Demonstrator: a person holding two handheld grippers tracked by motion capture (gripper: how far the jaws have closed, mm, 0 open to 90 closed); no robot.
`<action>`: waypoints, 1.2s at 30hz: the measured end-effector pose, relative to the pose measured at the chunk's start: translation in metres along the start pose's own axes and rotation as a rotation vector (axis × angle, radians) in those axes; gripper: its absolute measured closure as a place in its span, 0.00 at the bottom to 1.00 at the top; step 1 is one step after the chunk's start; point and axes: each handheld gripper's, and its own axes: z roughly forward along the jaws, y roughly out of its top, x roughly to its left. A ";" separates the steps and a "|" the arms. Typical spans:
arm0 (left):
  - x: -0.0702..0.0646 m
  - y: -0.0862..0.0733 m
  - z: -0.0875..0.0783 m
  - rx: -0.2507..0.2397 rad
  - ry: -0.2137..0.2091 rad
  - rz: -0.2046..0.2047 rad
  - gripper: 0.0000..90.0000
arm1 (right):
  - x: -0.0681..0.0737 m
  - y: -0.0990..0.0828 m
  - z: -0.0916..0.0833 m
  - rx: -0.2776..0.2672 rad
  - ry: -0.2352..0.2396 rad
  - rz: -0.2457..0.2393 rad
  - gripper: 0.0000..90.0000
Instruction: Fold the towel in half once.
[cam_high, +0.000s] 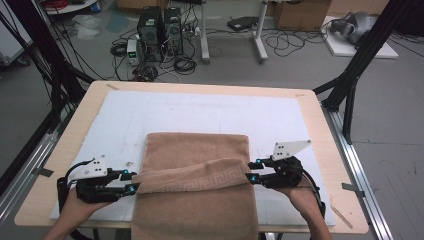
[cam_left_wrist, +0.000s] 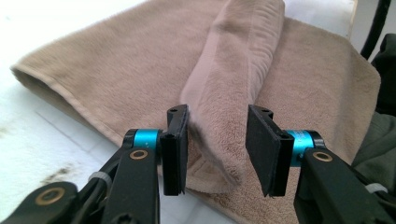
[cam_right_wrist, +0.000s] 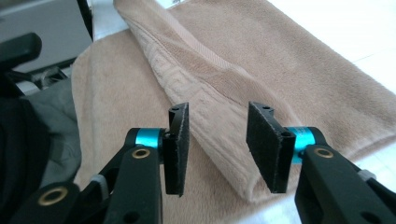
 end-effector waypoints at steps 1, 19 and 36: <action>0.001 0.000 0.003 0.006 0.004 -0.006 0.66 | -0.003 0.001 0.004 0.009 -0.010 0.001 0.63; 0.023 0.026 0.036 0.174 -0.019 -0.080 0.62 | -0.050 0.019 0.076 0.199 0.008 0.145 0.48; -0.027 0.020 -0.007 0.106 -0.095 0.033 0.79 | 0.024 0.003 0.004 0.093 0.113 -0.046 0.80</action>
